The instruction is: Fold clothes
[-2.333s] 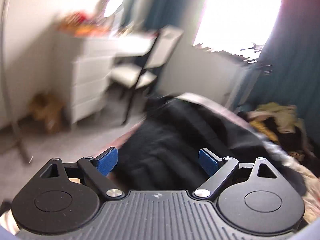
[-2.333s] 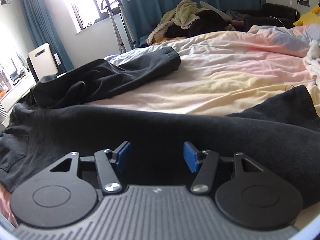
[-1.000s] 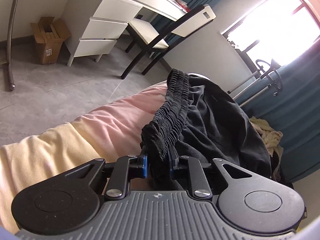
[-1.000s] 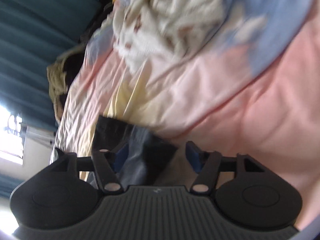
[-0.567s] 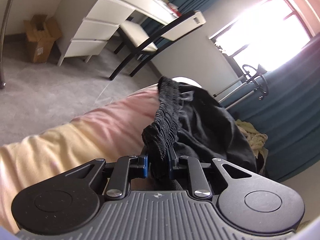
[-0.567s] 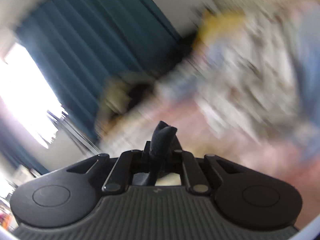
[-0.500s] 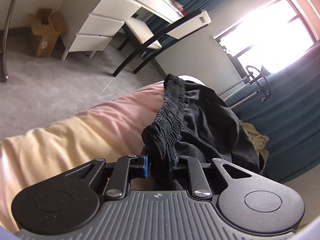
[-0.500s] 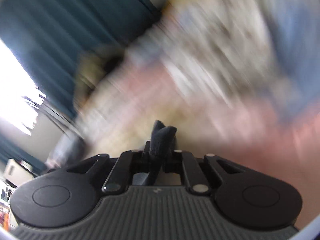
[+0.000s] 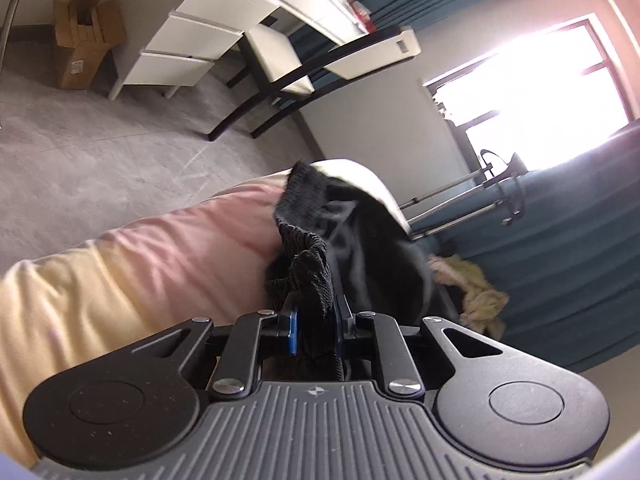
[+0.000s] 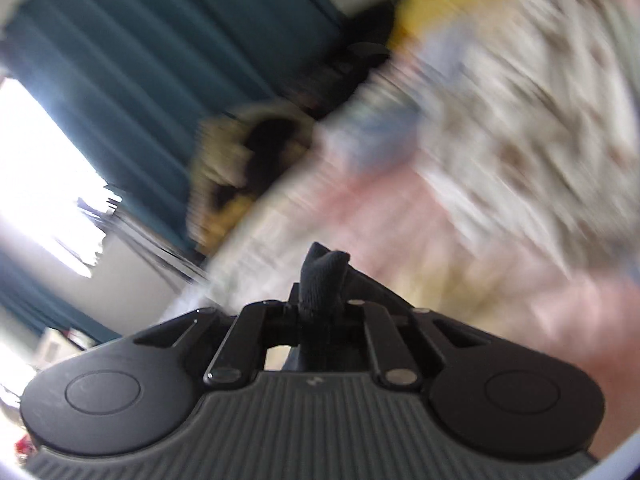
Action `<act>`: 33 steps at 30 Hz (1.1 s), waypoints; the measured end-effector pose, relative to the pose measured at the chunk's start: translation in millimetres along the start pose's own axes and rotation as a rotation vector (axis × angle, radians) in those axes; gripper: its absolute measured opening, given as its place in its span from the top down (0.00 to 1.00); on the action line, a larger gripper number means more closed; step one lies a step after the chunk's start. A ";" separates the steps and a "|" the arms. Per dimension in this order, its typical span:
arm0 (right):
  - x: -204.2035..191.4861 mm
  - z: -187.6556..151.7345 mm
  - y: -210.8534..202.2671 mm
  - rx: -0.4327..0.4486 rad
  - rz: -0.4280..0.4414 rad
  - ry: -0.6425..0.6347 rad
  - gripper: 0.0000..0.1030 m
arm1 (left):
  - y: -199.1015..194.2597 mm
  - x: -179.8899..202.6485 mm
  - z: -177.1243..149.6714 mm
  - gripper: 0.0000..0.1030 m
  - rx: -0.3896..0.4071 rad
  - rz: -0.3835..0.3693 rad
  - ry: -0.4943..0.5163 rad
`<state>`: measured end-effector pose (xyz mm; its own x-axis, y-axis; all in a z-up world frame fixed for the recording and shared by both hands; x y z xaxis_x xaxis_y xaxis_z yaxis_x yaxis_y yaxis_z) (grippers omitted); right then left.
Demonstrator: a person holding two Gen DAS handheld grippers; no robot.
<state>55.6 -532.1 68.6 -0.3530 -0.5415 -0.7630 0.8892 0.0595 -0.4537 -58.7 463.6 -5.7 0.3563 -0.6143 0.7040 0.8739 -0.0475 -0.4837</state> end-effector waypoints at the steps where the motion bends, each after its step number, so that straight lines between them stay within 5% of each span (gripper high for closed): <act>1: -18.5 11.8 -5.3 0.024 0.051 -0.013 0.90 | -5.0 5.5 5.5 0.82 0.013 -0.015 0.001; 2: -31.9 19.6 -15.4 0.053 0.102 -0.022 0.90 | -10.3 8.7 8.7 0.82 0.030 -0.020 0.011; 5: -30.2 27.8 -31.9 0.117 0.082 -0.098 0.90 | -20.6 -0.1 5.2 0.82 0.047 -0.004 0.035; 11: 112.7 -29.1 -9.0 -0.106 -0.221 -0.039 0.90 | -13.2 -59.7 -35.4 0.82 -0.052 0.084 0.074; 16: 182.2 -78.1 -1.5 -0.187 -0.308 0.009 0.87 | -13.3 -68.0 -42.8 0.80 -0.046 0.083 0.146; 19: 176.8 -77.9 -2.0 -0.161 -0.314 -0.032 0.76 | -14.9 -52.2 -41.1 0.73 -0.053 0.106 0.243; 21: 167.3 -74.2 -4.9 -0.130 -0.333 -0.091 0.51 | -17.0 -39.1 -45.3 0.49 -0.061 0.137 0.323; 24: 151.7 -66.5 -12.0 -0.070 -0.347 -0.178 0.49 | -27.4 -19.0 -55.4 0.14 -0.025 0.199 0.465; 29: 113.3 -56.1 -19.9 -0.004 -0.278 -0.265 0.46 | -48.6 27.4 -76.7 0.11 0.068 0.289 0.713; 33: 65.4 -66.5 -16.4 -0.008 -0.184 -0.326 0.45 | -48.5 87.8 -90.1 0.08 0.122 0.224 0.788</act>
<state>-1.4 -512.7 -4.5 -0.3943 -0.7822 -0.4824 0.8168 -0.0577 -0.5740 -99.6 341.1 32.8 0.2299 -0.9732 0.0054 0.8555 0.1995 -0.4778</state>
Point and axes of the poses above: each gripper's, at about its wrist camera, not at the fingertips, and y roughly the way its jaws point, x to its right, z to its top, the point moved 2 cm from there along y, roughly the way its jaws point, and after that the axes turned 11 degrees about y, right-handed, at the moved point
